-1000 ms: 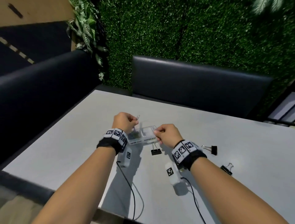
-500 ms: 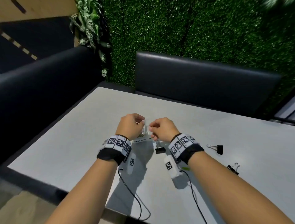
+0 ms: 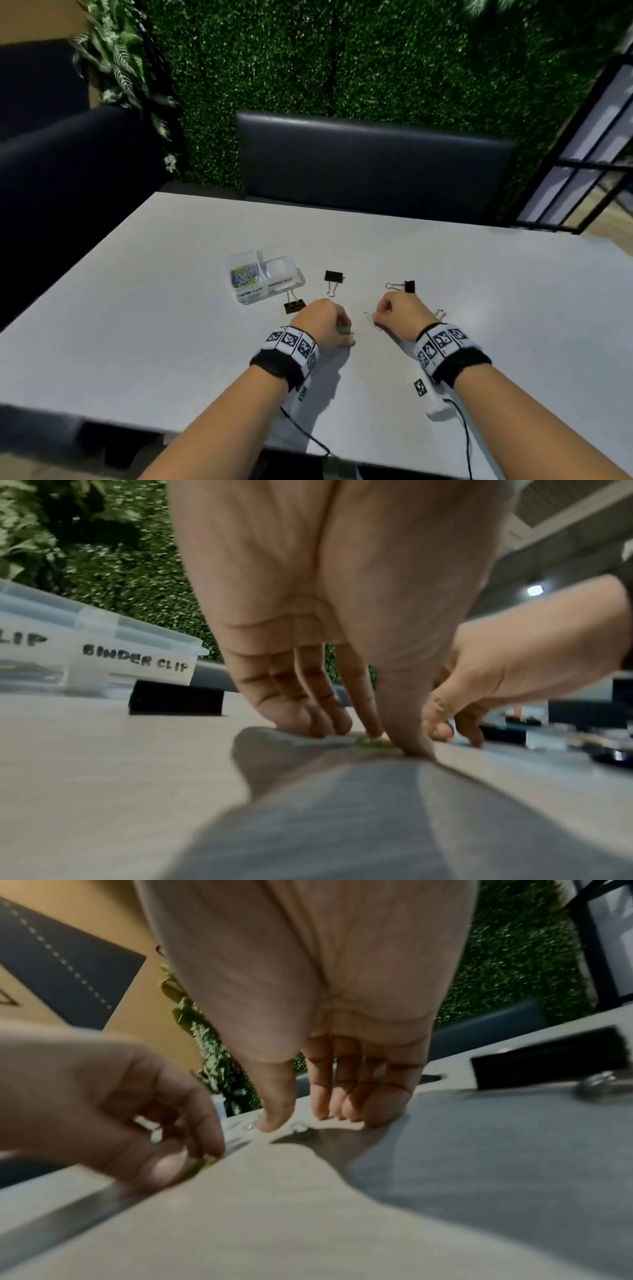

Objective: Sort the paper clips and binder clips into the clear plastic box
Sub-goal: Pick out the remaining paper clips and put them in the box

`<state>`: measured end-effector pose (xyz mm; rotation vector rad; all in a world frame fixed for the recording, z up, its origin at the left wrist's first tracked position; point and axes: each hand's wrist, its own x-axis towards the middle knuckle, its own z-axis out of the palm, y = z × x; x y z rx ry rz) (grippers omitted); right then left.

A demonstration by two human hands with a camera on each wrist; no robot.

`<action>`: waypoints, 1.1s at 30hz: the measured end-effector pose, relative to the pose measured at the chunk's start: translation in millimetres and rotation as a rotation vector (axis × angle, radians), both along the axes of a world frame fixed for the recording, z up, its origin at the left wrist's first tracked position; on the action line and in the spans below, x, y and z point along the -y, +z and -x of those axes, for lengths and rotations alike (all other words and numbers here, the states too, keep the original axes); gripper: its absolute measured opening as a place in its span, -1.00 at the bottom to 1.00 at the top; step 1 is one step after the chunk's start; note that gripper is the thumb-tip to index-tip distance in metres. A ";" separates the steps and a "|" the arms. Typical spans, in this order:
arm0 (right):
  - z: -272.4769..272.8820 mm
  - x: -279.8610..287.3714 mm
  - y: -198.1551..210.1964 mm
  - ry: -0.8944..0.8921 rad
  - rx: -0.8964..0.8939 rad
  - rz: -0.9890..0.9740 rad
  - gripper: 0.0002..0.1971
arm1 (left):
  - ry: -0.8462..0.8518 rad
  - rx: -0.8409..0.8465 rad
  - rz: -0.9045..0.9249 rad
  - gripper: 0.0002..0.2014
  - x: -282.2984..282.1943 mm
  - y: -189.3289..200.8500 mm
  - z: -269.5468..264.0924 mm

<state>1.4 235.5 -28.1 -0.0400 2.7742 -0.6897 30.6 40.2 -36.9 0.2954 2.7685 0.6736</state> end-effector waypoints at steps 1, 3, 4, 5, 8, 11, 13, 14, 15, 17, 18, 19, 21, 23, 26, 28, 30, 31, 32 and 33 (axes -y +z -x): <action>-2.0 4.0 -0.7 -0.011 -0.008 -0.011 -0.78 | 0.004 -0.021 0.018 -0.67 -3.3 -0.6 1.0; -3.8 14.1 -2.0 -0.013 -0.003 -0.054 -0.70 | 0.028 -0.042 0.042 -0.78 -7.7 -2.3 4.4; -2.8 20.0 -2.7 -0.007 0.014 -0.086 -0.70 | 0.040 -0.044 0.058 -0.83 -9.2 -3.5 5.9; -0.6 25.9 -3.7 -0.003 0.043 -0.123 -0.70 | 0.050 -0.048 0.079 -0.86 -10.5 -4.7 6.9; 6.2 35.7 -10.2 -0.026 0.104 -0.210 -0.66 | 0.053 -0.064 0.127 -0.84 -14.5 -8.9 6.4; 5.0 36.4 -12.9 -0.066 0.100 -0.189 -0.67 | 0.018 -0.071 0.183 -0.81 -17.5 -16.2 6.5; 2.4 35.6 -14.4 -0.066 0.088 -0.186 -0.71 | -0.001 -0.068 0.216 -0.78 -18.3 -18.4 5.8; 1.1 35.2 -15.9 -0.065 0.077 -0.174 -0.74 | -0.004 -0.067 0.229 -0.78 -18.5 -18.8 5.4; -0.2 35.0 -17.0 -0.067 0.070 -0.155 -0.74 | -0.006 -0.070 0.235 -0.77 -18.9 -19.0 5.4; -4.1 33.6 -19.4 -0.065 0.056 -0.135 -0.63 | 0.001 -0.067 0.241 -0.77 -19.9 -16.8 3.1; -6.8 32.5 -18.1 -0.066 0.052 -0.119 -0.63 | 0.005 -0.057 0.239 -0.78 -19.8 -15.3 2.1; -9.5 31.2 -15.2 -0.072 0.049 -0.085 -0.68 | 0.006 -0.044 0.230 -0.77 -19.3 -14.5 2.0; -12.2 28.0 -11.9 -0.084 0.030 -0.006 -0.81 | 0.013 -0.021 0.223 -0.79 -15.6 -11.7 2.1; -11.6 26.8 -10.0 -0.126 0.026 0.079 -0.86 | 0.060 0.014 0.179 -0.78 -8.5 -7.7 1.0; -4.9 37.1 -3.6 -0.154 0.020 0.225 -0.79 | 0.159 0.031 -0.003 -0.79 15.7 4.8 -2.1; -0.3 53.2 9.1 -0.129 -0.009 0.300 -0.78 | 0.247 0.016 -0.147 -0.81 45.1 15.1 -0.2; 5.1 75.4 24.7 -0.114 -0.028 0.392 -0.84 | 0.377 -0.042 -0.223 -0.77 81.9 26.5 6.2; 9.4 87.4 31.4 -0.095 -0.032 0.425 -0.88 | 0.457 -0.089 -0.249 -0.76 100.6 31.7 10.4; 14.6 100.1 36.8 -0.069 -0.034 0.444 -0.91 | 0.536 -0.142 -0.273 -0.78 117.6 36.4 15.0; 20.1 113.3 41.1 -0.040 -0.030 0.455 -0.94 | 0.606 -0.192 -0.288 -0.81 132.4 40.2 20.8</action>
